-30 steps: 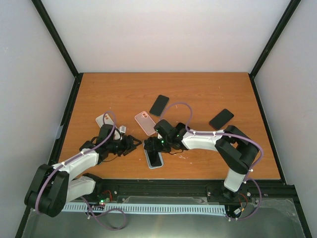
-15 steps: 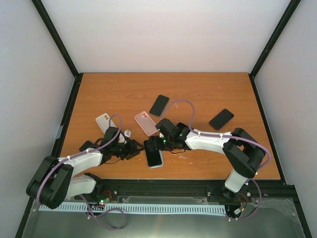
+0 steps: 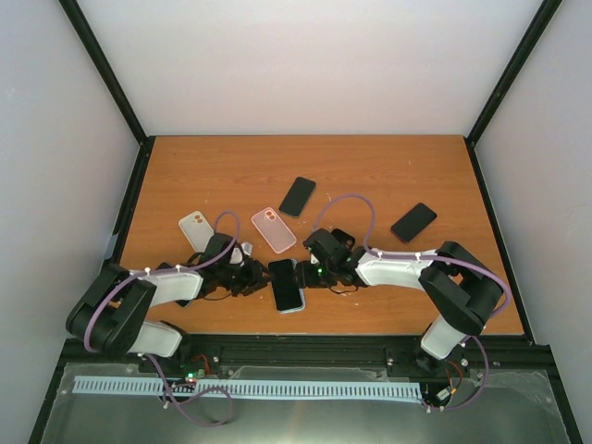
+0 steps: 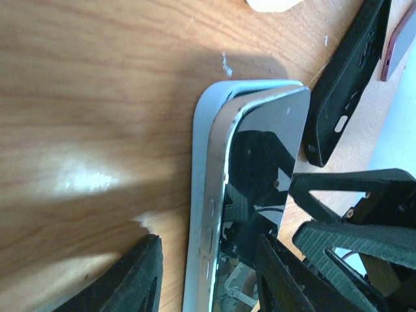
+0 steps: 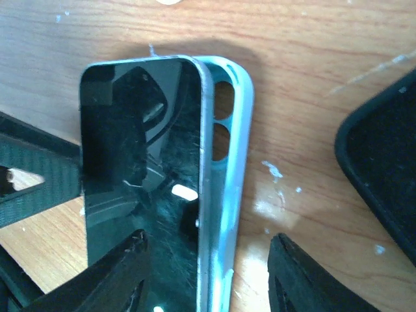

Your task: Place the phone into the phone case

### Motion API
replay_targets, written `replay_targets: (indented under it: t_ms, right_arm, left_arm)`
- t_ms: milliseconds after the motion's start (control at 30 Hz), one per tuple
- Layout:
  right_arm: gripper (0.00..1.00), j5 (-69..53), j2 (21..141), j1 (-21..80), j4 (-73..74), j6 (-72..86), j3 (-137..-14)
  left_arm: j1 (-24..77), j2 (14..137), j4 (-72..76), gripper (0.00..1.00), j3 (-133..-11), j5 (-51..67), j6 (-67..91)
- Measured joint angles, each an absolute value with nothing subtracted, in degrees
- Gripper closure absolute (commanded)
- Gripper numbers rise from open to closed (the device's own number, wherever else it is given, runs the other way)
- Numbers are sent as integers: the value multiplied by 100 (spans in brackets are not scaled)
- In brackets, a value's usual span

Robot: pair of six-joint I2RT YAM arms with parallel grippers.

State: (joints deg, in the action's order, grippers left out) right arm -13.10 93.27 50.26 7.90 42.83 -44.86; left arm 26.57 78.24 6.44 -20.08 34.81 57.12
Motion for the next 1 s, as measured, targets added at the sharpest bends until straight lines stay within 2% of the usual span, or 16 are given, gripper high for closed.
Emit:
replay_targets:
  t_ms: [233,600,733,1000]
  right_arm:
    - [64,-1396,9327,5026,377,4305,-4401]
    - [81,-1466,9347,5026,-25,4440,-4075]
    - [85,-1455,9369,5022,-113,4486,-4010]
    - [84,-1463,9376,5002,-242,4547,-3953]
  left_arm:
    - [2755,8051,786,67,-2202,3485,5743]
    - [2773,8130,910,80,-2233,3542,5872]
    - [2786,8128,904,85,-2279,3562,5933]
    - [2836,8156,888,89,-2364,3616,5968]
